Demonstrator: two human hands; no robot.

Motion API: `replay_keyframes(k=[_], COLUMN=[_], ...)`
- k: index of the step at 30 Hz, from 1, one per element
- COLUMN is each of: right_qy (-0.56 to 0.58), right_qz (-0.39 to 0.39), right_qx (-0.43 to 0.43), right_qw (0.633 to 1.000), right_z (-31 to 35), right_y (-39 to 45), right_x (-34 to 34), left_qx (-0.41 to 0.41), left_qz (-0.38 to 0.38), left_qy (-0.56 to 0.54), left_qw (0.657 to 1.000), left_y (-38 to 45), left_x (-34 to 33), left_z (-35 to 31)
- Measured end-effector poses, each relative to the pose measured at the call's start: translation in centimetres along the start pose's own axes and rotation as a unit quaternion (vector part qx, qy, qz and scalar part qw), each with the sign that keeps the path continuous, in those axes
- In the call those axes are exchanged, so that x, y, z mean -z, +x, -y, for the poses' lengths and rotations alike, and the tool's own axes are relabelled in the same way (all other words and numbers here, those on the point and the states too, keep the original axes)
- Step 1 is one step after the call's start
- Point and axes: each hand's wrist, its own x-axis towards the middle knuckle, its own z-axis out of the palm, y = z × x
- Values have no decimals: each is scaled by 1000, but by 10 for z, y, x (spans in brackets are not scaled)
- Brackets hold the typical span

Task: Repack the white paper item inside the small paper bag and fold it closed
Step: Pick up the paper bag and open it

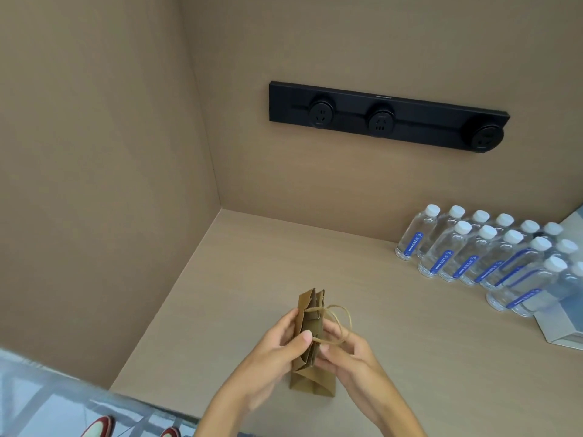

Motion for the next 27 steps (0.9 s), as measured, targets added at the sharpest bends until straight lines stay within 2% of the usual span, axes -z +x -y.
replay_keyframes(k=[5,10,19,21,25,27], right_qy=[20,40,76,104,118,125], right_qz=[22,20,6,8,6,-13], right_qx=[33,39,16,16,30,29], right_qw=[999,998,997,994,992,992], right_z=[0,0,0,0,-2,-4], right_y=[-2,0,2,1,0,0], right_x=[-2,-6,-11,-11,-7,-5], left_qx=[14,4,5,4,6,12], left_qz=[38,15,-1,-2,25,4], left_qy=[5,31,-2,-35,-171,-191], left_qw=[999,999,1000,999,985,981], left_y=[-3,0,8,8,8,9], left_x=[11,-2,-12,-10,-5,-7], left_z=[4,-3,-1,0,-5,-7])
